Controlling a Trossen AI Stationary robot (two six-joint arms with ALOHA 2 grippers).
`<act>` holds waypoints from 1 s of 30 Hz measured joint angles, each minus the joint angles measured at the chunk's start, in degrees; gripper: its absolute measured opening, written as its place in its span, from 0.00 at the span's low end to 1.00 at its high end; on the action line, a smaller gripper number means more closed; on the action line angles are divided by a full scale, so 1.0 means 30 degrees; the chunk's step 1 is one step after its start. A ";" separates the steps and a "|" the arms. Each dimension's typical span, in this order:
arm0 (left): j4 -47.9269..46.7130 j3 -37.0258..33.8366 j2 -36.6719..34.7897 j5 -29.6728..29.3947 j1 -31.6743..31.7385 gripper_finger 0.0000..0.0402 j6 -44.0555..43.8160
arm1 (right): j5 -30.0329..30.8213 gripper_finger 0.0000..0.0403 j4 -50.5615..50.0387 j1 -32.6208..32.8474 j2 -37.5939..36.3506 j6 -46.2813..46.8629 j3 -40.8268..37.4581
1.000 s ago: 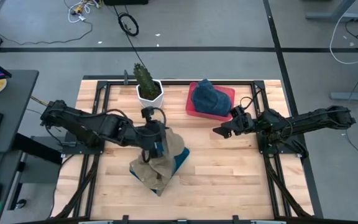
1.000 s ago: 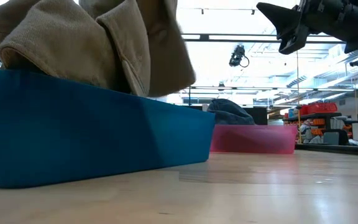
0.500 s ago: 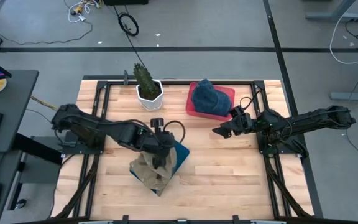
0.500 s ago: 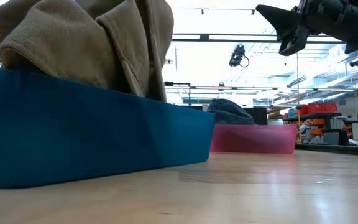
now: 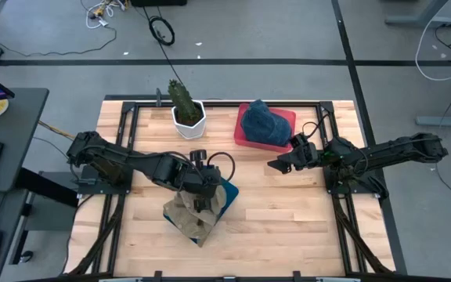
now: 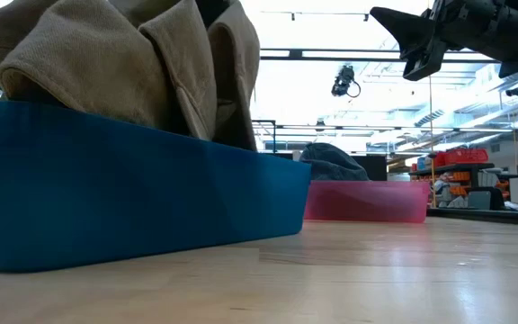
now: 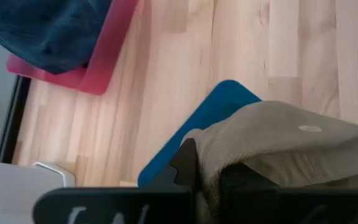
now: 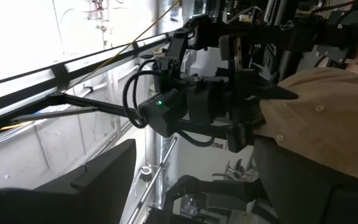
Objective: Pick & Place hat
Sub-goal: Put the brown cap into the blue bin
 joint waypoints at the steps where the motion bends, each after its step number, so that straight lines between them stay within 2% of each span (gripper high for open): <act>1: -0.0031 -0.0110 0.0000 -0.0006 -0.0110 0.03 -0.0136 | 0.0000 0.81 0.0000 0.0000 0.0000 -0.0062 0.0000; 8: 0.0077 -0.1379 0.0007 0.0012 -0.1012 0.03 -0.1061 | -0.0002 0.81 -0.0019 0.0000 0.0000 -0.0165 0.0000; 16: 0.0837 -0.2797 0.0007 0.0009 -0.2333 0.04 -0.3377 | -0.0007 0.81 -0.0051 0.0000 0.0000 -0.0296 0.0000; 24: 0.1225 -0.2916 0.0346 0.0022 -0.3863 0.04 -0.4509 | -0.0007 0.81 -0.0204 0.0000 -0.0007 -0.0313 0.0000; 30: 0.1465 -0.2895 0.1529 0.0040 -0.4238 0.04 -0.4794 | -0.0007 0.81 -0.0787 0.0000 0.0003 -0.0510 0.0000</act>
